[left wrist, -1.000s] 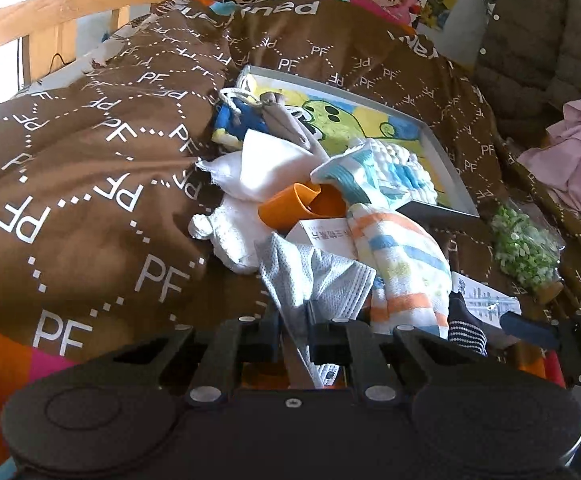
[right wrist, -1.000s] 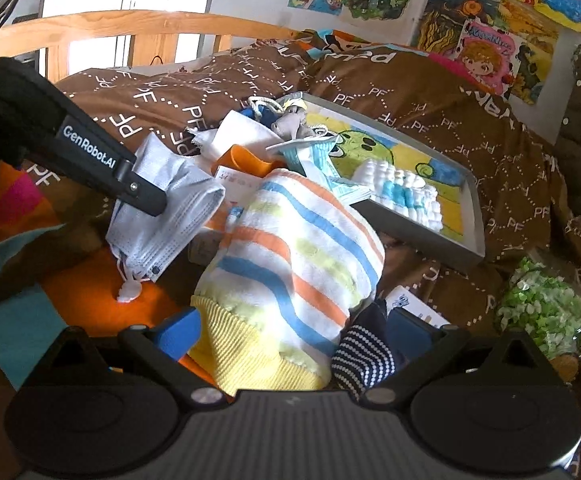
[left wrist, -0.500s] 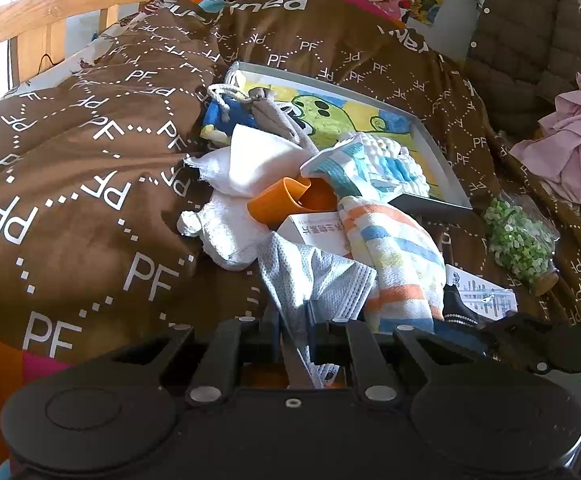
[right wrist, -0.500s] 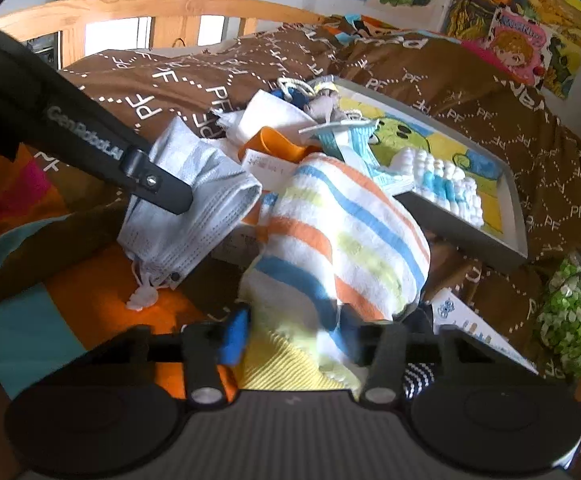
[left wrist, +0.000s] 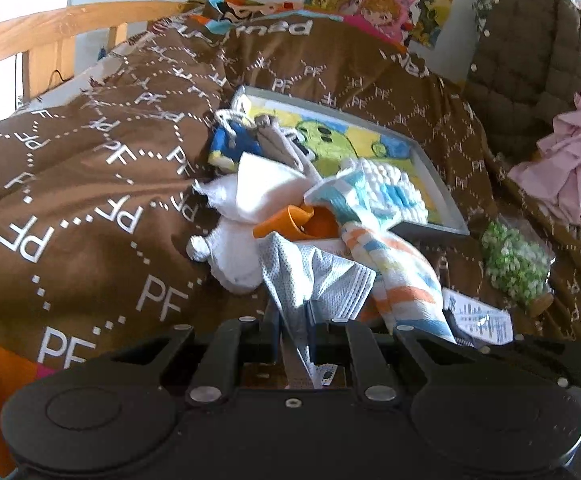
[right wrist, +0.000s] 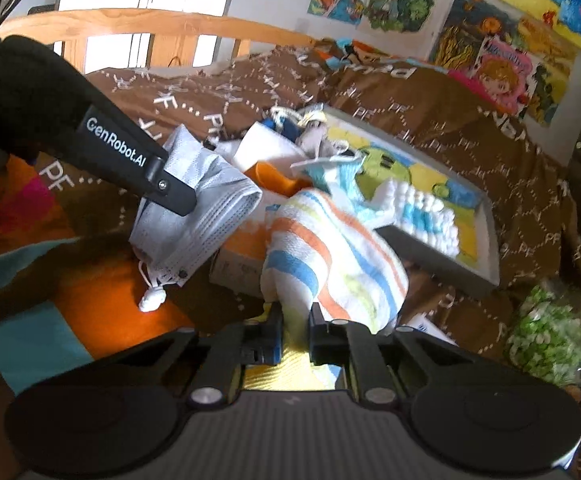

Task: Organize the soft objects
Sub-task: 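Grasp the striped towel with the right tool while the left tool holds the mask, then carry the mask and striped towel into the tray and open both tools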

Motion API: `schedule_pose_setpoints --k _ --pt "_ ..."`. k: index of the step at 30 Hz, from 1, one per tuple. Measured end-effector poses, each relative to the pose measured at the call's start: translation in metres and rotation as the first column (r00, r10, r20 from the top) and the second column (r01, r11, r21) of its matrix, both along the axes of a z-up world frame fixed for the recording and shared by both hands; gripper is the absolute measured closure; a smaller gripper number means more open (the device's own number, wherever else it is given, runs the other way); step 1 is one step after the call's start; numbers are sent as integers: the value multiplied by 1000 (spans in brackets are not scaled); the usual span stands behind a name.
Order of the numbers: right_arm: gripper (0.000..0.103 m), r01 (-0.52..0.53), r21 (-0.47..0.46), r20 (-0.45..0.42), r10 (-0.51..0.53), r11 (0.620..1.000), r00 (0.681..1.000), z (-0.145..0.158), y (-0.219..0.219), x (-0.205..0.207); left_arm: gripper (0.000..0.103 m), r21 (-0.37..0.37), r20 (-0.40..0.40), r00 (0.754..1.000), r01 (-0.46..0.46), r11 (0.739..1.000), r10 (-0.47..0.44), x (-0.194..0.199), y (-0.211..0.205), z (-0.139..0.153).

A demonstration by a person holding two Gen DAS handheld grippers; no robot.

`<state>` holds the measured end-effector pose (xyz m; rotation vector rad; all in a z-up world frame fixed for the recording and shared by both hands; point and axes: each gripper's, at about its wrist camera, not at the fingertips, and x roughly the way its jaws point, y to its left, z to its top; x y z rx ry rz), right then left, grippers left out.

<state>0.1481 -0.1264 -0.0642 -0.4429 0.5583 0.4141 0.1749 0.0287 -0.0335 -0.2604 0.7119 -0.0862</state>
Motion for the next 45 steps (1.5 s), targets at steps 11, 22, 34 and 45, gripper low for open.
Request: schedule_pose_setpoints --k 11,22,34,45 --pt "91 29 17 173 -32 999 984 23 -7 -21 89 -50 114 993 17 999 -11 -10 2 14" --pt "91 33 103 327 -65 994 943 42 -16 -33 89 -62 216 976 43 997 -29 -19 -2 28" --pt "91 49 173 377 -112 984 920 67 -27 21 89 -64 326 944 74 995 -50 34 -3 48" --pt "91 91 306 341 -198 948 919 73 -44 131 89 -142 356 933 -2 990 53 142 22 42"
